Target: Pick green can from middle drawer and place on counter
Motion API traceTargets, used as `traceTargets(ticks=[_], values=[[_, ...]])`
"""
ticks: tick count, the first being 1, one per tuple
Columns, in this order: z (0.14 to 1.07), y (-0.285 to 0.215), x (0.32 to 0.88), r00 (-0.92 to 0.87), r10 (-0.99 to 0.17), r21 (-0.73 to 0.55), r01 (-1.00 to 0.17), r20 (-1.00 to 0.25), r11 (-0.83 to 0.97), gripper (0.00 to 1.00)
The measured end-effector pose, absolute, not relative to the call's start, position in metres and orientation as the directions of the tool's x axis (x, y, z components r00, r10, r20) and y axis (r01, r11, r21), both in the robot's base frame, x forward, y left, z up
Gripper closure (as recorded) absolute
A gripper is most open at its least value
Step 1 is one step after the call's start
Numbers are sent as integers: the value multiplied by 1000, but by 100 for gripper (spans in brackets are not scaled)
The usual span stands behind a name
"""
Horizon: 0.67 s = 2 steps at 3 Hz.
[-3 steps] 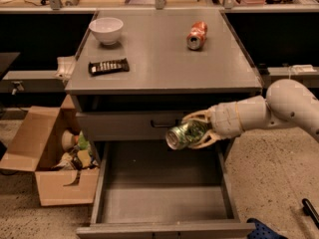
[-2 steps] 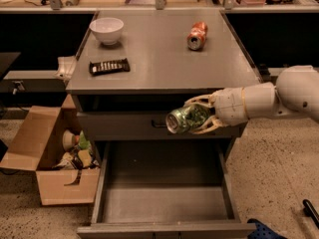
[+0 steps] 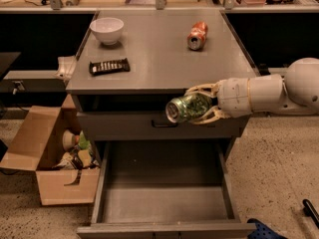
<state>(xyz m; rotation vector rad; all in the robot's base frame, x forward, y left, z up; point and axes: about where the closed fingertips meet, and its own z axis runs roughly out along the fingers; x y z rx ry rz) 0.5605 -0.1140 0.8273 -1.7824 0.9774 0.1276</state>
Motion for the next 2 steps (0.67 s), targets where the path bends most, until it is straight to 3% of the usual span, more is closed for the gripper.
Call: traceTargets(ticks=[2], values=[[879,-121,604,558,-567,-703,-710,-606,54,100]])
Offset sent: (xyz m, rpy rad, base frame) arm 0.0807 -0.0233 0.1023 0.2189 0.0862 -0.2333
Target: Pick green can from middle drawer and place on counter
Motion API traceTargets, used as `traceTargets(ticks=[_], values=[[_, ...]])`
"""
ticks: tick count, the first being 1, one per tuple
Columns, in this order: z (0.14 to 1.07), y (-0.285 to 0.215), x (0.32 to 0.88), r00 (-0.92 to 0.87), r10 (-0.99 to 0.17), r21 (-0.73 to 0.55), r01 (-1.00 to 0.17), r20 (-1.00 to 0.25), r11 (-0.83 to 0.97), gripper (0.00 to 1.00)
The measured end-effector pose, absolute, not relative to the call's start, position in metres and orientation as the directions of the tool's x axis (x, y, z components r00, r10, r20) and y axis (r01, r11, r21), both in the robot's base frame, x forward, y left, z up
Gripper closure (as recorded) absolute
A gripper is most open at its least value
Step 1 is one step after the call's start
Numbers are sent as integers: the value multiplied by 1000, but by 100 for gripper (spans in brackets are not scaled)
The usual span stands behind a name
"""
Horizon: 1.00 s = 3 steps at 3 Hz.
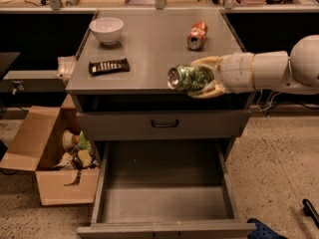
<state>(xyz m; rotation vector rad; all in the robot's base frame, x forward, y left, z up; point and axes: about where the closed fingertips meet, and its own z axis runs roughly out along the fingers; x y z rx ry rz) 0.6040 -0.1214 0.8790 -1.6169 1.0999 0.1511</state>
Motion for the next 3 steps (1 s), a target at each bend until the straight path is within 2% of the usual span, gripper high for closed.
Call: traceTargets(ticks=[3], values=[[890,-155,670,310,-584,-544,-792,-750,278,100]])
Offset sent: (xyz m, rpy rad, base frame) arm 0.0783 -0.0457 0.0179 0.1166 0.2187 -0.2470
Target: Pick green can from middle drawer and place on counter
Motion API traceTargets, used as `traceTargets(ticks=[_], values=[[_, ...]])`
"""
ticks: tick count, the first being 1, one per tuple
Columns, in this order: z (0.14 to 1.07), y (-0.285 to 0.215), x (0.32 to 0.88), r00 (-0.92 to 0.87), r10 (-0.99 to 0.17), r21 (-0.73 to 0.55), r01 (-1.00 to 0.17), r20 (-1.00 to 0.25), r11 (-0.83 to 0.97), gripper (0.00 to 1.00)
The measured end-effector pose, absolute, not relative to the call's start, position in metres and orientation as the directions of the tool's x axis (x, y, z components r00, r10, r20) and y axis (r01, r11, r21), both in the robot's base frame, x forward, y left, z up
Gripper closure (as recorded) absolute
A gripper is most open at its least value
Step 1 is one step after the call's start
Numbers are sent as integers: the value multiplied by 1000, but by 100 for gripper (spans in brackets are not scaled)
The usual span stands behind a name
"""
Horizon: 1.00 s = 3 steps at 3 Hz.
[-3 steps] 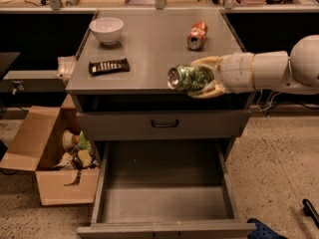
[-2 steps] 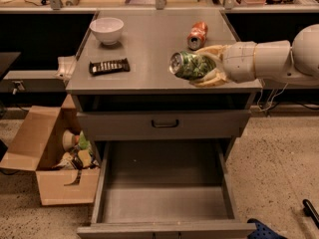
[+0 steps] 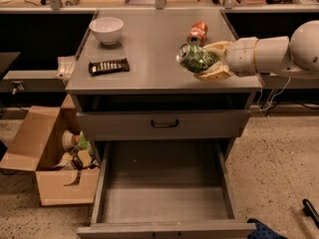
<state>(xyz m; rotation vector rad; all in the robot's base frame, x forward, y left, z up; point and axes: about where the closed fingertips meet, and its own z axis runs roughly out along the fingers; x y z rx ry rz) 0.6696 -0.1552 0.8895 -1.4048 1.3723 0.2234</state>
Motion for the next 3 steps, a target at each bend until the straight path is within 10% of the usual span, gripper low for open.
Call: traceTargets(ticks=[3], values=[[880,-169,698,209,-595,-485,-800,-776,352,100]])
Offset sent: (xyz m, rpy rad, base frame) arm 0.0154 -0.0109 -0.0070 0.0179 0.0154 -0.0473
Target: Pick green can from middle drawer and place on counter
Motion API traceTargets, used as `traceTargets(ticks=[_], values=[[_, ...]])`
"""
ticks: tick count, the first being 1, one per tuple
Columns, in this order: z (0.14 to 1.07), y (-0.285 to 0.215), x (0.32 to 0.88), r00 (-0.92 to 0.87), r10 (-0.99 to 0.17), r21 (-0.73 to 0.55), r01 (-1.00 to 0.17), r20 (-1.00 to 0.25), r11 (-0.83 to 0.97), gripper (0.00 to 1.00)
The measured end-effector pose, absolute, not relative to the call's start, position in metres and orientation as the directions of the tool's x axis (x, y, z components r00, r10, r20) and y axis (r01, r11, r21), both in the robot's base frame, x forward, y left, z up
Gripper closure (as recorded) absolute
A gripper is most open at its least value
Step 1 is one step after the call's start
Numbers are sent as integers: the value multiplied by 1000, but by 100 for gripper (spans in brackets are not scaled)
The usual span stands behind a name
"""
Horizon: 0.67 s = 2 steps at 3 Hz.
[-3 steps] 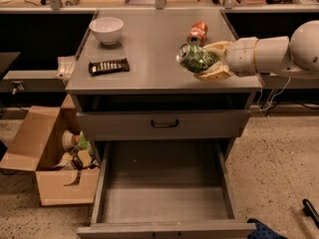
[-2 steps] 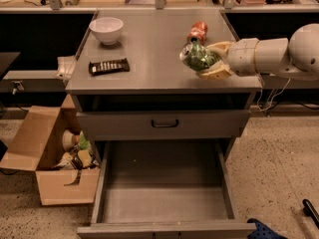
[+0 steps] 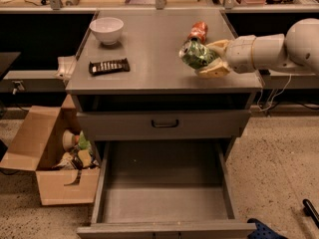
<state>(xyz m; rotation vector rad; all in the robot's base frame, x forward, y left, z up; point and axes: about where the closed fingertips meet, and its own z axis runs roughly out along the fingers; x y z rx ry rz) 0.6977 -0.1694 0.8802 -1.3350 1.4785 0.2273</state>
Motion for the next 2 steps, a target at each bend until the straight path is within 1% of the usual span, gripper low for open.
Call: traceTargets(ticks=[2], values=[[883,-189,737,-7,-597,-331,-827,-802,454,100]])
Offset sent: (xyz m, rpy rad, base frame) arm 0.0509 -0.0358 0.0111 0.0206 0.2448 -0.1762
